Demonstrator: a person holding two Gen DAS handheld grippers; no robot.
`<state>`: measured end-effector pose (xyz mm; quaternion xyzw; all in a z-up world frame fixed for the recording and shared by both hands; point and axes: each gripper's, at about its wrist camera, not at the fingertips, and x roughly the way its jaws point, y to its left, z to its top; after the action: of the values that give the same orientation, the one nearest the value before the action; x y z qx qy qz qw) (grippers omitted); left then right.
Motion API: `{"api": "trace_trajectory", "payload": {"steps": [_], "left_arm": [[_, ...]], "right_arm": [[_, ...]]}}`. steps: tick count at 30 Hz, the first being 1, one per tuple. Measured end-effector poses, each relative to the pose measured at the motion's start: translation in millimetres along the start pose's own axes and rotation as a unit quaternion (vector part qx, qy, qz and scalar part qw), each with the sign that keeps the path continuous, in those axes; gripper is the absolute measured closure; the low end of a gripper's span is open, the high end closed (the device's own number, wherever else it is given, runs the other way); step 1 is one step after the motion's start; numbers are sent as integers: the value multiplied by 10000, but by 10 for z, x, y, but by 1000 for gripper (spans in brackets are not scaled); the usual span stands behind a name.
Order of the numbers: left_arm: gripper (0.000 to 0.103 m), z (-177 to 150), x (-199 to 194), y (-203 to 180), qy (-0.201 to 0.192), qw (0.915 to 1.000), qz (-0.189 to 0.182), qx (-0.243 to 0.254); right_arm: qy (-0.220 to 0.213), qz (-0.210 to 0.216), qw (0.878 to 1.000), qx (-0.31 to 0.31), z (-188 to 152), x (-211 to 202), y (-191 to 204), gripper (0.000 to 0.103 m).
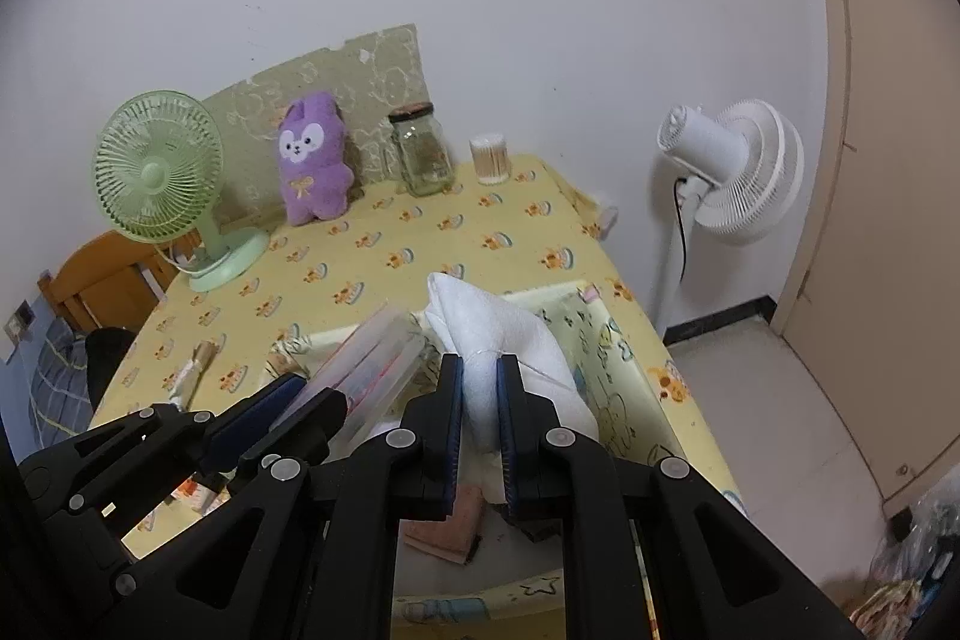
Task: Organize soft objects
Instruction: 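Lower the towel and clear bag into the patterned box and open both tools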
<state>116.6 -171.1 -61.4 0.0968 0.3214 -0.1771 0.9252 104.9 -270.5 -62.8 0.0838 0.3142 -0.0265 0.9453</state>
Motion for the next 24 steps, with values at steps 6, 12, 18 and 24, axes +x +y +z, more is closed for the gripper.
{"api": "trace_trajectory", "payload": {"steps": [6, 12, 18, 24], "left_arm": [[62, -77, 135, -46, 308, 9995, -100, 48], [42, -134, 137, -41, 416, 9990, 12, 135], [38, -156, 148, 5, 513, 9986, 29, 106], [28, -166, 110, -5, 494, 9986, 43, 187]], "right_arm": [[251, -10, 9997, 69, -88, 125, -56, 89], [409, 91, 9991, 60, -148, 209, -29, 89], [533, 182, 9984, 24, -154, 276, 30, 81], [512, 94, 9986, -2, -163, 255, 67, 20]]}}
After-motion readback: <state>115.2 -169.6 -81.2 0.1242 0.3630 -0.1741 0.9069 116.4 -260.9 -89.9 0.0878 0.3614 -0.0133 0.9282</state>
